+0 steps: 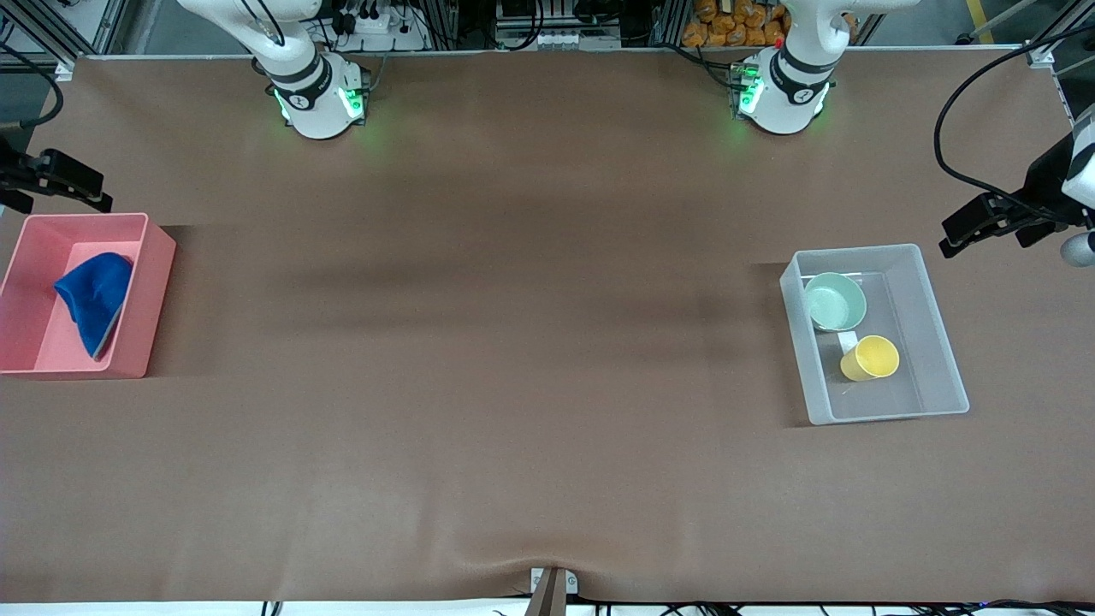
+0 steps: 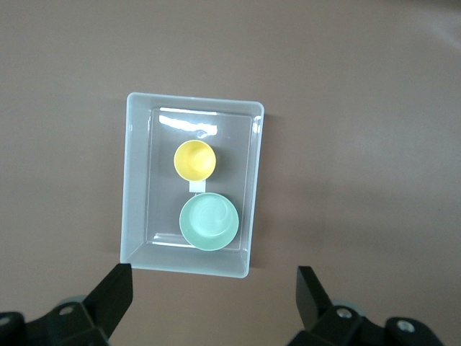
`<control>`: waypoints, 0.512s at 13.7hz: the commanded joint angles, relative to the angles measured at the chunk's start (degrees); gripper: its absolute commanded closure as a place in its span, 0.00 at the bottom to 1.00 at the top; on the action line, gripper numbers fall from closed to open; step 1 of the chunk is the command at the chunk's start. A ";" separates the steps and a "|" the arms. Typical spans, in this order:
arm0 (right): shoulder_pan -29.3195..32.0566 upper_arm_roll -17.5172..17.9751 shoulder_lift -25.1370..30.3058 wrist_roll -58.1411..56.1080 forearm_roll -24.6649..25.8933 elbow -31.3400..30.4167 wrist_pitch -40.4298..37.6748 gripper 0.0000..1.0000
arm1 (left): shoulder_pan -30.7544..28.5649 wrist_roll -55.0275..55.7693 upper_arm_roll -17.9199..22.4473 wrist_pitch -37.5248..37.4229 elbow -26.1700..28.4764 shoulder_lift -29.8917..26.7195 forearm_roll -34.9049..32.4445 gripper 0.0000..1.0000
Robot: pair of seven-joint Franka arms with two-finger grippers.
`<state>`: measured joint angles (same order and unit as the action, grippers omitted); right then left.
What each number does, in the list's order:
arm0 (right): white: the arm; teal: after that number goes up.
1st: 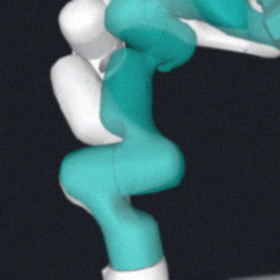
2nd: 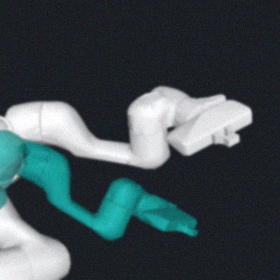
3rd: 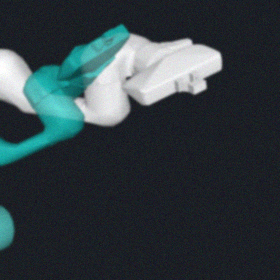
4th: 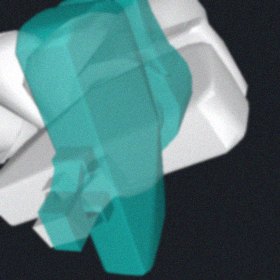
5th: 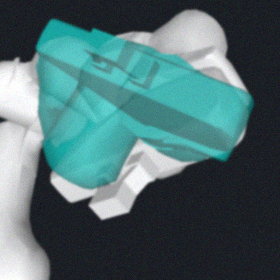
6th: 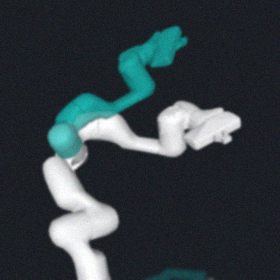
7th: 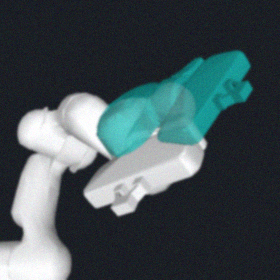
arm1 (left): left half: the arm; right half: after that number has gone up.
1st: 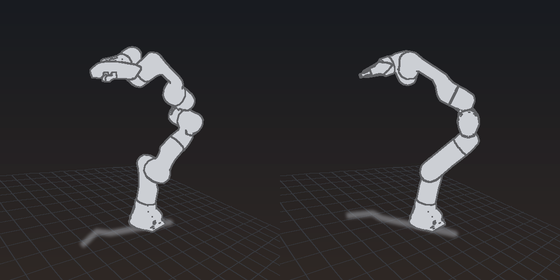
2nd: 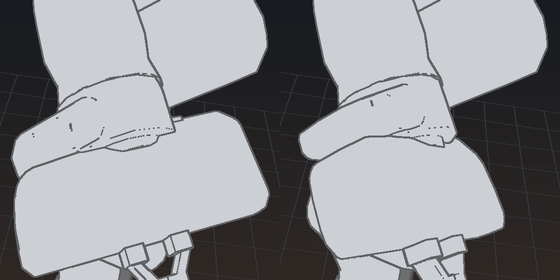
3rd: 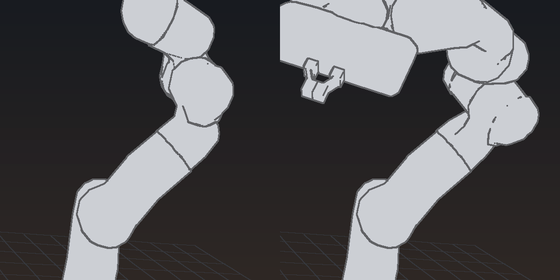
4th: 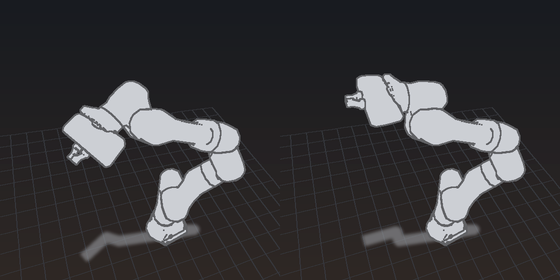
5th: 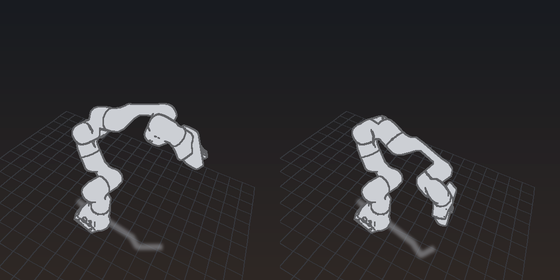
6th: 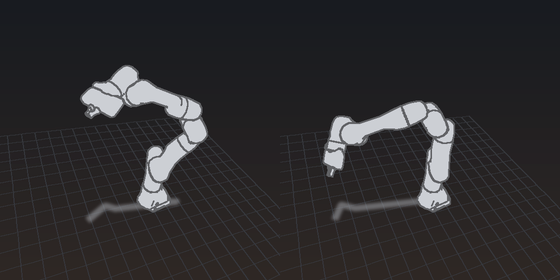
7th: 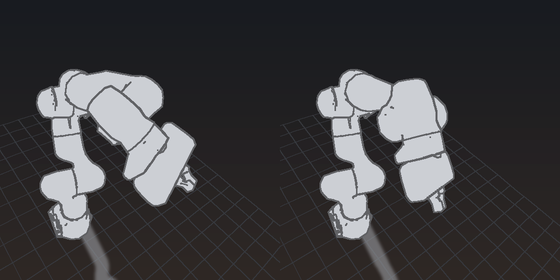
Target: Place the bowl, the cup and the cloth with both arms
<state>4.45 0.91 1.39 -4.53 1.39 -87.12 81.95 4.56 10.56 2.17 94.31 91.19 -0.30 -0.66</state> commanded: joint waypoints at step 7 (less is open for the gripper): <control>-0.67 -1.00 1.24 0.66 -2.54 0.55 0.05 0.00 | 0.54 -2.12 0.64 -4.04 -0.57 -2.16 0.31 0.00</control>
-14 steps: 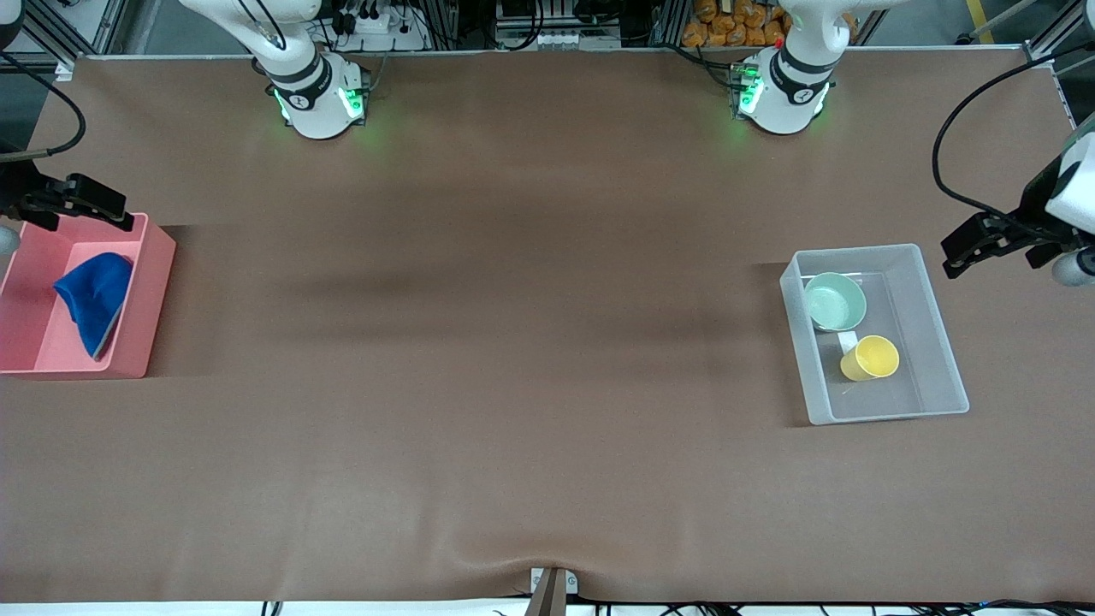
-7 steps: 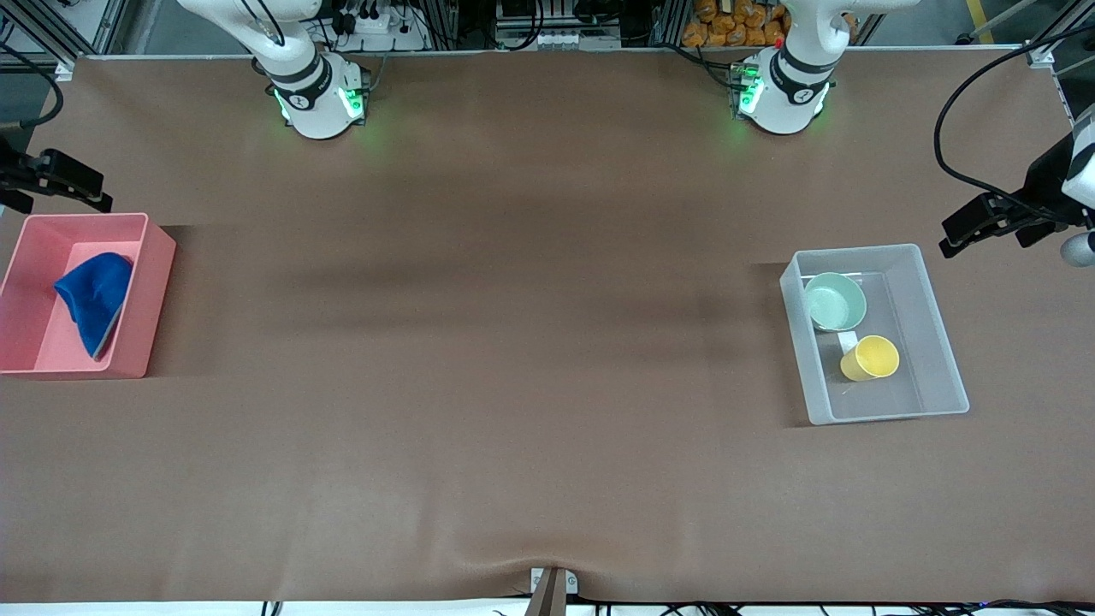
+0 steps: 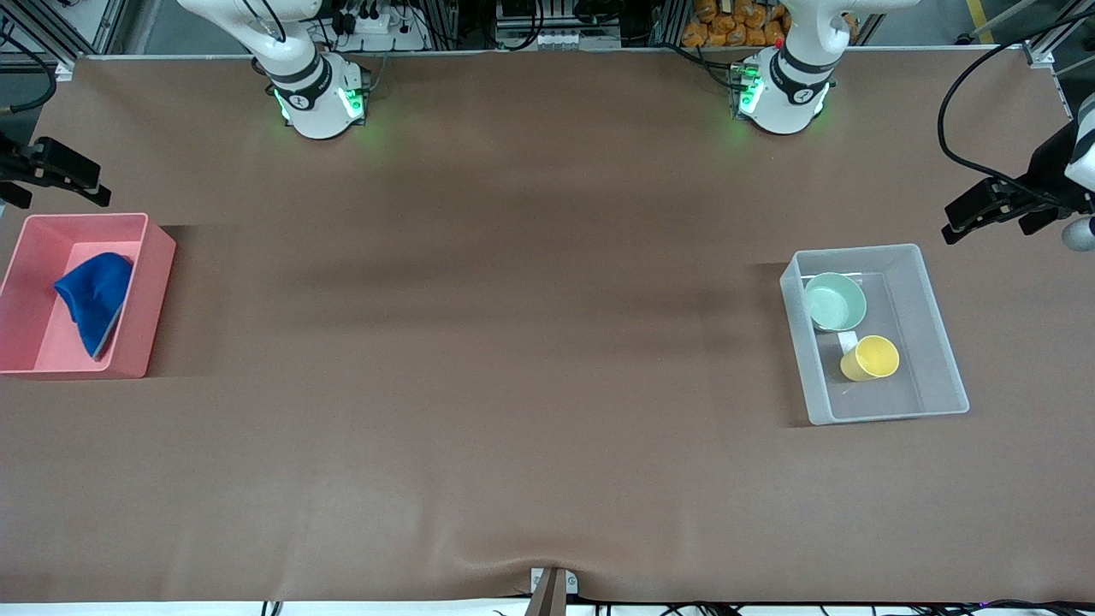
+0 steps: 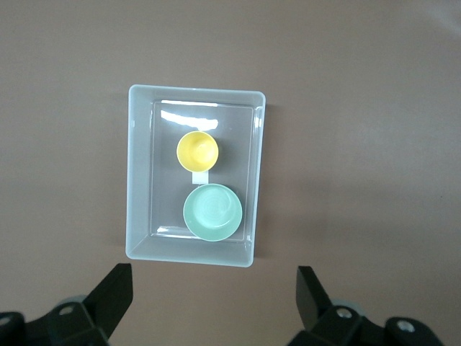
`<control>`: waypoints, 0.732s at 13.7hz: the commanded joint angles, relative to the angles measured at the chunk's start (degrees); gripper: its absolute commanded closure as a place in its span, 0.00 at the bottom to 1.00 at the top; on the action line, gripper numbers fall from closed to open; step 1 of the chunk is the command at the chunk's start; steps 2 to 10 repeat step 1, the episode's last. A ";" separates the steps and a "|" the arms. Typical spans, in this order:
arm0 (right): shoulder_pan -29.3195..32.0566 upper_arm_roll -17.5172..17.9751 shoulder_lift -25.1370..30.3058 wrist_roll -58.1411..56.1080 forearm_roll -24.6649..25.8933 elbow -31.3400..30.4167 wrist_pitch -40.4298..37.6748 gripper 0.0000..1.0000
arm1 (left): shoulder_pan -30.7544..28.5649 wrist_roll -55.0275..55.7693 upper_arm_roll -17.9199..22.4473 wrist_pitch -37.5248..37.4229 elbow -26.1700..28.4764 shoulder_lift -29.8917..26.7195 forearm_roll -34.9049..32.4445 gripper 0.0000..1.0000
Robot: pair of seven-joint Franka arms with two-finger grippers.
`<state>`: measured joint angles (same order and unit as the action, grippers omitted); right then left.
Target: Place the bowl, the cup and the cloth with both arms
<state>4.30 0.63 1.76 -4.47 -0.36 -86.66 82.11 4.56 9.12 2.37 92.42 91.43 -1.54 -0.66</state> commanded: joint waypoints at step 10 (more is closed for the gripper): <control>-0.43 -0.80 0.87 0.60 -0.78 0.00 -0.11 0.00 | 0.62 -0.68 0.44 -2.51 -1.16 -0.84 0.22 0.00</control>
